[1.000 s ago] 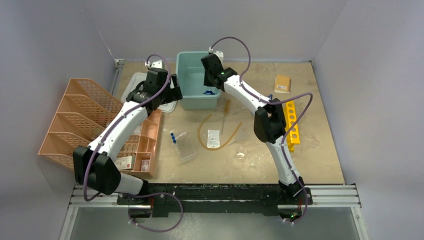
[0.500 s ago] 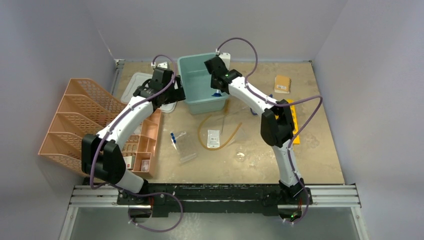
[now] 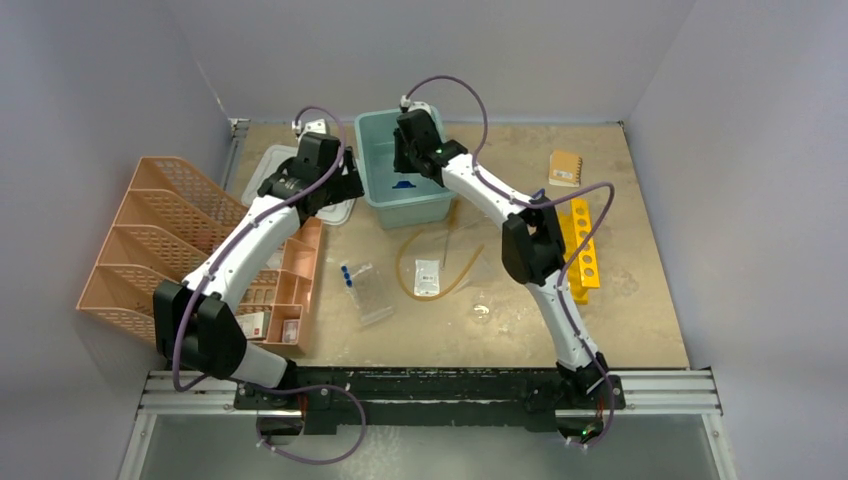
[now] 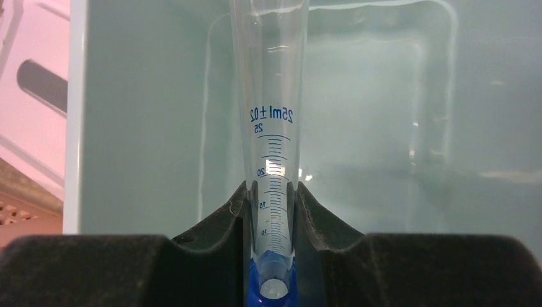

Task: Organize the chemistry lab equipment

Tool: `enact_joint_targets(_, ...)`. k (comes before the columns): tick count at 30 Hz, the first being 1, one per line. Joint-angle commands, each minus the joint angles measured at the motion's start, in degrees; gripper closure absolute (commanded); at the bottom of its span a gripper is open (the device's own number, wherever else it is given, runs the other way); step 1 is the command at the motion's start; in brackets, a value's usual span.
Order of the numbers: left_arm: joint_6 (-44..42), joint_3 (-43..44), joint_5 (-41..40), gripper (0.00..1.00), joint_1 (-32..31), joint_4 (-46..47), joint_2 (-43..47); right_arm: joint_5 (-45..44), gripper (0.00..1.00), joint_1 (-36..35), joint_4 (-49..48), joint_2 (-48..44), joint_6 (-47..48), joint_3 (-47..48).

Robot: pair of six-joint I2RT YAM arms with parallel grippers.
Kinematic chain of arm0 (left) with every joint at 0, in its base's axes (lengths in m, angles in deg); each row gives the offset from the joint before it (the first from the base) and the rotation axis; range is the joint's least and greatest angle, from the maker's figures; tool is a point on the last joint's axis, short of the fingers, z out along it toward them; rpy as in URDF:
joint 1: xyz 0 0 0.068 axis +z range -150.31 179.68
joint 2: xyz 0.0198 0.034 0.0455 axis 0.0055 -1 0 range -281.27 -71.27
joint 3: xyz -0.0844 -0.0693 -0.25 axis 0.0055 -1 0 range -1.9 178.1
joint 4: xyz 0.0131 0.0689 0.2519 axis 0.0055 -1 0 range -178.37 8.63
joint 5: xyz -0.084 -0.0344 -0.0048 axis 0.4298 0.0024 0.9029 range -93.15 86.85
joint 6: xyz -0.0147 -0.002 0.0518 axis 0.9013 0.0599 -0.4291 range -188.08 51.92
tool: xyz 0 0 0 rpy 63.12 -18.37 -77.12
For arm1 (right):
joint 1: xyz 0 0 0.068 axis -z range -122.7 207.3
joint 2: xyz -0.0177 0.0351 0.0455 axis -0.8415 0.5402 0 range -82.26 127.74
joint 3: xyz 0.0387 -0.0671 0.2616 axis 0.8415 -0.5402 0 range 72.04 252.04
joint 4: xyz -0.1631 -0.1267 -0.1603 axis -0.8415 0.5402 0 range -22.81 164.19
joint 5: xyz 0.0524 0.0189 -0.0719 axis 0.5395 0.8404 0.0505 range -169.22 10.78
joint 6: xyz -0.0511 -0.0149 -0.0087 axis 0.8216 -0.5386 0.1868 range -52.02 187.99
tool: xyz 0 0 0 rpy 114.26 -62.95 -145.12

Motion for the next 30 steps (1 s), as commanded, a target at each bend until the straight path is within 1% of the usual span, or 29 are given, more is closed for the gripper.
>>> enact_joint_targets(1,1.55,1.61,-3.55,0.16,0.02,-0.8,3.17,6.07,0.79,-0.65,-3.75,2.76,1.9,4.92)
enact_joint_targets(7,2.19,1.11,-4.57,0.17,0.02,-1.57,3.97,8.45,0.77,-0.71,-6.28,5.6,0.62,4.35)
enact_joint_targets(10,2.48,0.56,-4.61,0.17,0.02,-1.48,4.3,10.43,0.76,-0.72,-5.37,7.81,0.43,6.63)
enact_joint_targets(12,2.57,0.35,-4.47,0.17,0.02,-1.61,4.45,11.01,0.73,-0.76,-4.36,9.3,0.07,8.02)
enact_joint_targets(18,2.32,0.14,-4.91,0.18,0.02,-2.25,4.61,12.45,0.65,-0.77,-4.9,10.79,-0.85,8.09)
enact_joint_targets(20,2.23,0.21,-4.87,0.18,0.02,-2.38,4.69,14.68,0.62,-0.71,-4.92,10.55,-1.26,7.8)
enact_joint_targets(24,2.01,0.42,-4.39,0.18,0.02,-3.05,4.85,15.39,0.49,-0.66,-5.6,8.21,-0.85,6.76)
enact_joint_targets(26,1.72,0.49,-4.34,0.18,0.02,-3.31,5.09,15.18,0.47,-0.64,-5.62,6.62,-0.45,6.41)
enact_joint_targets(30,1.45,1.06,-4.19,0.18,0.02,-3.19,5.78,14.89,0.46,-0.58,-4.98,2.28,0.81,6.45)
